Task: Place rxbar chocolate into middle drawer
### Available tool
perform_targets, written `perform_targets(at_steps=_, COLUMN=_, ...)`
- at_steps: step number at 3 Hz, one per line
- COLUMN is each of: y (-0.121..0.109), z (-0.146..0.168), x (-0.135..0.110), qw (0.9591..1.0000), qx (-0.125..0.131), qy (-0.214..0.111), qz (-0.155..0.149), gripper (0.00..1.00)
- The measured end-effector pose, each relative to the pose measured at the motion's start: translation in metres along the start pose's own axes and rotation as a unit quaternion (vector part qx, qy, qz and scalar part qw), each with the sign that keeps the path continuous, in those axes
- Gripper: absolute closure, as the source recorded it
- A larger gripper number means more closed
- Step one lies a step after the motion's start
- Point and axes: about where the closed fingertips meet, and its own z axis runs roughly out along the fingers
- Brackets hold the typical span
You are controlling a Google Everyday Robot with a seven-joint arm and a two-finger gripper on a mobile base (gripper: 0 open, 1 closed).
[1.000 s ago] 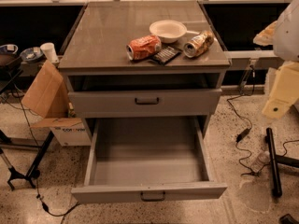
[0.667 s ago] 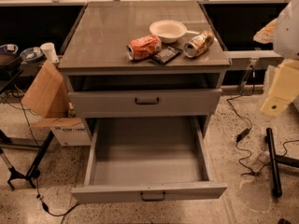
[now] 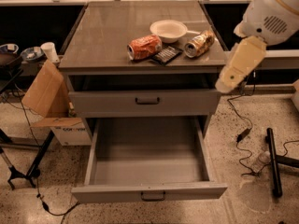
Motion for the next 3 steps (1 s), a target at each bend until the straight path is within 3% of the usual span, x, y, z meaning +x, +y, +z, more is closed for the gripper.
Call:
perform_targets(at_steps=1, y=-0.0195, z=0.0262, x=-0.0126, qw=0.9936, qx=-0.040, qy=-0.040, qz=0.098, gripper=0.00)
perform_targets(at_steps=2, y=-0.0162, z=0.0294, x=-0.0174, qw=0.9906, qx=-0.051, qy=-0.046, qz=0.119, gripper=0.00)
perform_targets(at_steps=3, y=-0.0163, z=0.0292, x=-0.0173, qw=0.9908, qx=-0.050, qy=-0.045, qz=0.118, gripper=0.00)
